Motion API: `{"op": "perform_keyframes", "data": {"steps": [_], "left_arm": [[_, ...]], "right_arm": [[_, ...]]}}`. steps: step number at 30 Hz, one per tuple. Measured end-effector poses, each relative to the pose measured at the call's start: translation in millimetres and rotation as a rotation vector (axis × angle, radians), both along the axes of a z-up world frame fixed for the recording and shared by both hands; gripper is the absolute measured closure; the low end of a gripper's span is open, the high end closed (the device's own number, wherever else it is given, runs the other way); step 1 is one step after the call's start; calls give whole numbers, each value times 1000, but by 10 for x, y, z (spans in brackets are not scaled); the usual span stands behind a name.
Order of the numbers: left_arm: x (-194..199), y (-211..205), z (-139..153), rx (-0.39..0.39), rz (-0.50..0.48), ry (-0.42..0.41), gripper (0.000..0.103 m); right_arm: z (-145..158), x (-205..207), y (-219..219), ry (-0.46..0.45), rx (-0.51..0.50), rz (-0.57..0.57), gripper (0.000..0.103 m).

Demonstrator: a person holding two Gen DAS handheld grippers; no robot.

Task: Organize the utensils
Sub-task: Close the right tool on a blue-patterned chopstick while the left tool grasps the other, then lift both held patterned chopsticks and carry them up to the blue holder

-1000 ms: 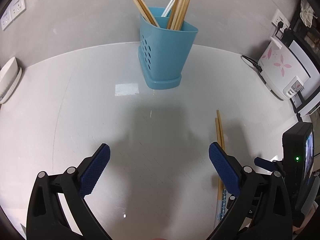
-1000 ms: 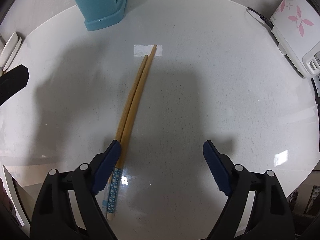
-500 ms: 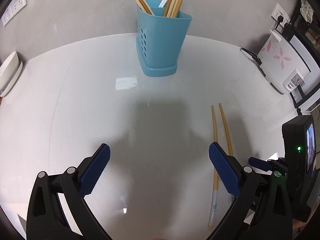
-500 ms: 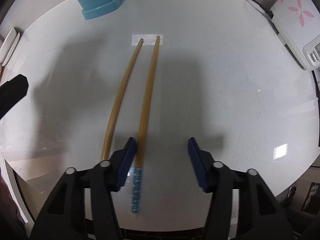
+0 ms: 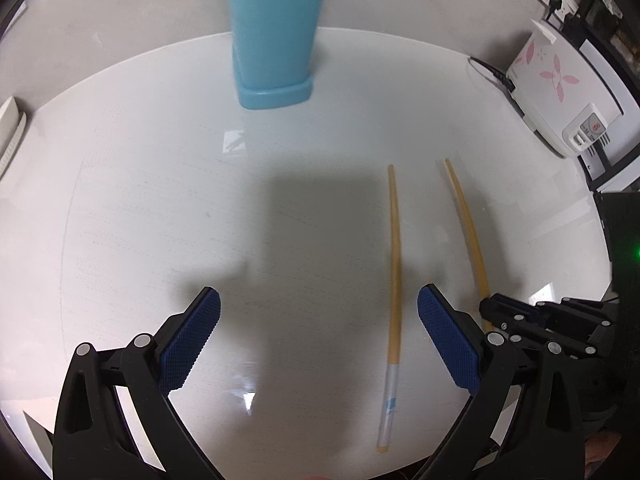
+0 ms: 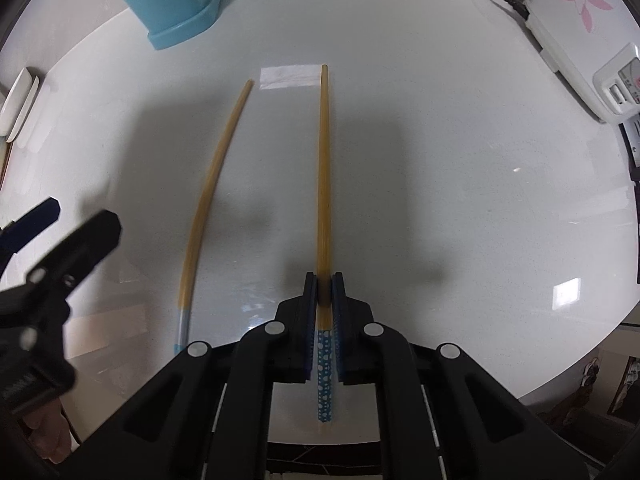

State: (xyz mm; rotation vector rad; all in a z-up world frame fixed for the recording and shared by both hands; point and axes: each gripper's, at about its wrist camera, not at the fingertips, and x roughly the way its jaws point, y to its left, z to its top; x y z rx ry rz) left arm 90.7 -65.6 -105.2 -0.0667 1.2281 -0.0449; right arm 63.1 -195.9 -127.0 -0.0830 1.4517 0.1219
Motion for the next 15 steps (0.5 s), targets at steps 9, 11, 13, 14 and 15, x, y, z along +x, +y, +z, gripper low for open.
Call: {"op": "perform_keyframes", "data": {"steps": [9,11,13,14,15], "left_arm": [[23,-283,-219,40,-14,92,10],[37,-328,-263,45,-19,115,15],[54,-376,-290,55,-27,130,20],[61,-394,-299,56,-30,138,23],[68,-410,-307,58,-33,146,25]], "right_arm": [[186,80,-337,-35,4,-22,96],[227,103,-397,-42,4,-23,96],[226,131,-454,-48,5,-22,96],[241,148,-475,-51,6,-22,96],[255,160,-491,-53,8,-22,96]]}}
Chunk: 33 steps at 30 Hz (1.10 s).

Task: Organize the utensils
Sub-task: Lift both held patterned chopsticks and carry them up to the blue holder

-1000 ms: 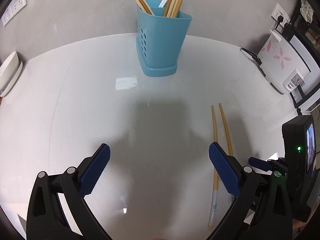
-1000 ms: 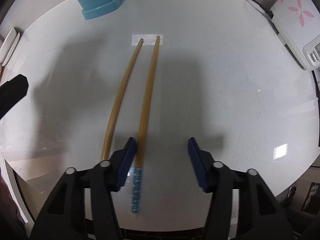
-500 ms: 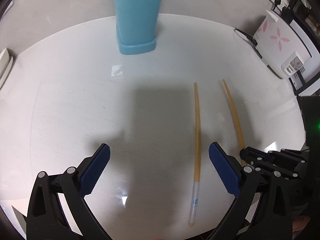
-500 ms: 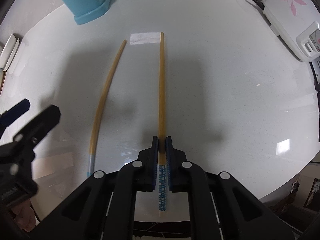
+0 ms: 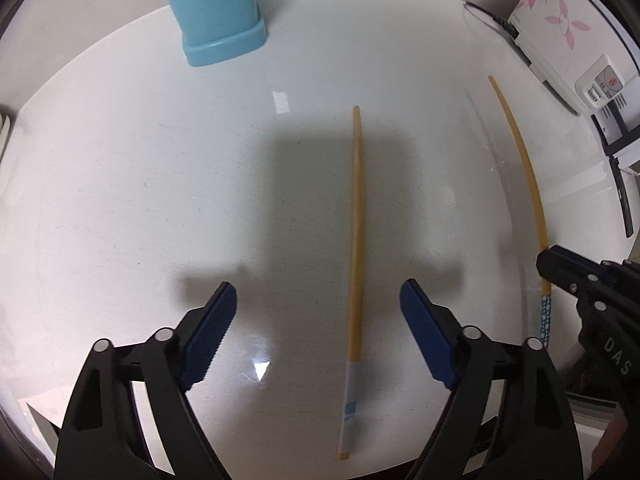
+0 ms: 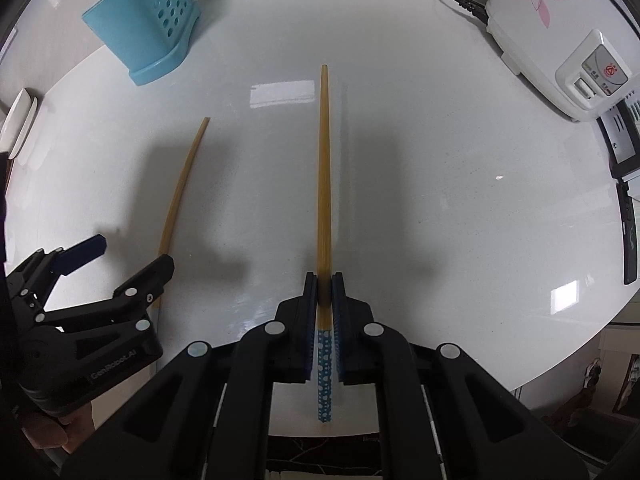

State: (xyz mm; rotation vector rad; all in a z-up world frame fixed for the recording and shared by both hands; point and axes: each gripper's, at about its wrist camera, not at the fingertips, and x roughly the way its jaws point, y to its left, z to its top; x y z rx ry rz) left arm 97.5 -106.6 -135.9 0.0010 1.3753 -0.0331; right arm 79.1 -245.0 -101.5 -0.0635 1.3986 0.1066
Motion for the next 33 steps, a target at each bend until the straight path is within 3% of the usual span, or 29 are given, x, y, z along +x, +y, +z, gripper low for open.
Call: {"op": "perform_keyframes", "data": {"steps": [9,13,16,24,33], "left_arm": [[60,-92,-45,43,3,57,50],[93,-104,-33,65,12,82,72],[100,-96,-28,62,20,105,96],[129,-139,-39,25,27,121,96],[182,-104,171,12,39,54,96]], "right_arm": [[16,140,-133,-23,18,18,96],[37,205,-156,-31,25,30,96],[32,222,-149,-33,29,33,96],[33,312,-176,-36,48,34,96],[79,416,-162,-53,75,39,96]]}}
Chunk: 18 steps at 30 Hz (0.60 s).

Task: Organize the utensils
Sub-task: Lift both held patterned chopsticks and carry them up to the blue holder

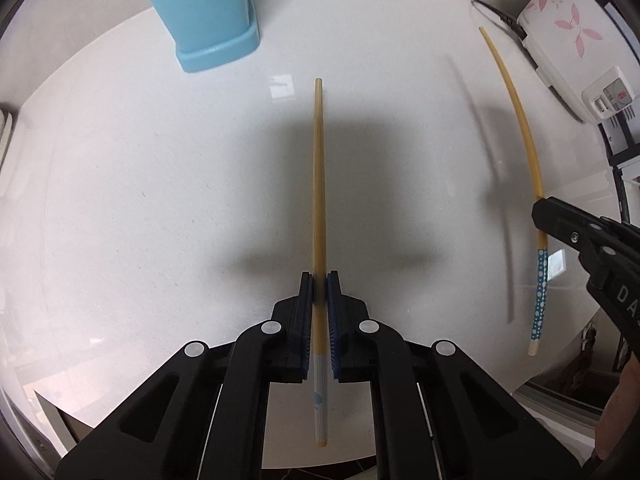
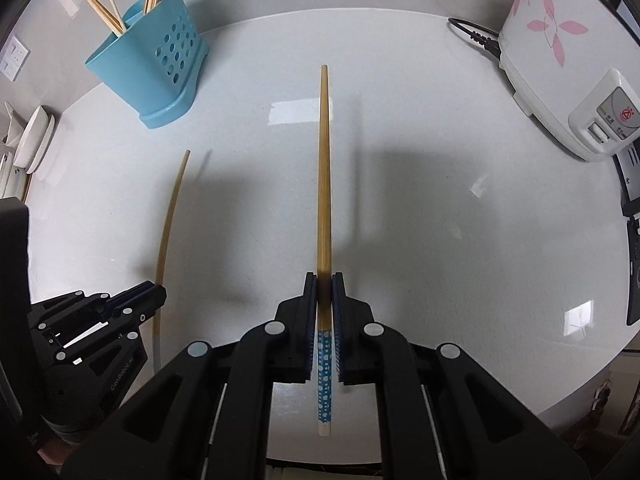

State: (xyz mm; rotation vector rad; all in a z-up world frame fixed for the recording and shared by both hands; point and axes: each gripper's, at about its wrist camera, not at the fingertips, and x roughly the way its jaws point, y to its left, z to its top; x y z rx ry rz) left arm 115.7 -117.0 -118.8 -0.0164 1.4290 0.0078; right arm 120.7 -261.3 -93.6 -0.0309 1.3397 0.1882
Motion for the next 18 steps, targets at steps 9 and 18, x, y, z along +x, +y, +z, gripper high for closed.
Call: {"op": "perform_keyframes", "data": {"steps": [9,18], "left_arm": [[30,131,264,-17,17,-80,96],[89,318,583,-33,10,-197,96]], "right_arm": [[102,77,145,-39,26,32,96],[279,167,370,-100,60,59,96]]}}
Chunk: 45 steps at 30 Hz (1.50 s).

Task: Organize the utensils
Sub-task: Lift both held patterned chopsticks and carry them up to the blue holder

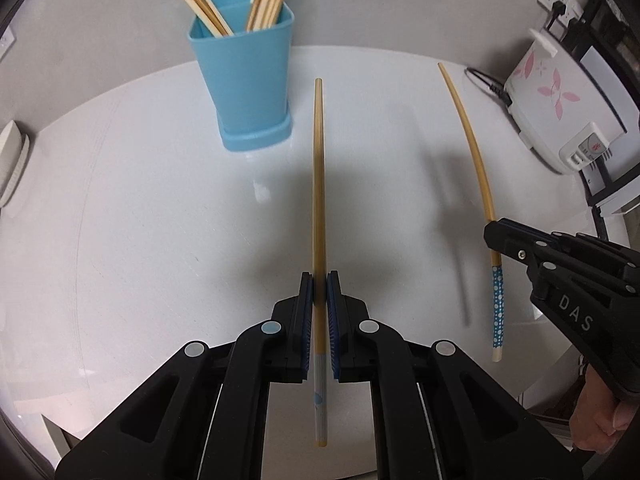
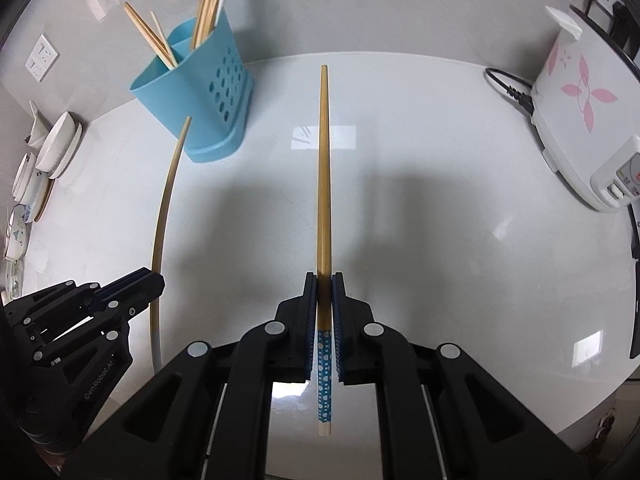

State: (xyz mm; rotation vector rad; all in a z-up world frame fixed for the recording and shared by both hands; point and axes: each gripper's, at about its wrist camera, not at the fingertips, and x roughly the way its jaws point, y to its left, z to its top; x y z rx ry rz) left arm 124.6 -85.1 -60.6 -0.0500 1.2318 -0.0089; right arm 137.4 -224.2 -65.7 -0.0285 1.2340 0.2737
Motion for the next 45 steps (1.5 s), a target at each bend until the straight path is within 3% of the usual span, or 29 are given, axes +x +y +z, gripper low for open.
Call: {"op": "perform_keyframes", "data": {"steps": [14,27,35,45], "left_arm": [[155,350,426,1,11,-131,96],[488,586,855,-14,26,-260,96],[683,724,1007,-41,37,-314,96],[895,896,1080,-89,68,-350,96]], "right_arm": [[323,159,462,-115,43,22,96],[669,453,608,-227,72,1,96],[942,652,660,-307,100,-3,96],[1050,924,774,-348,121,-5,96]]}}
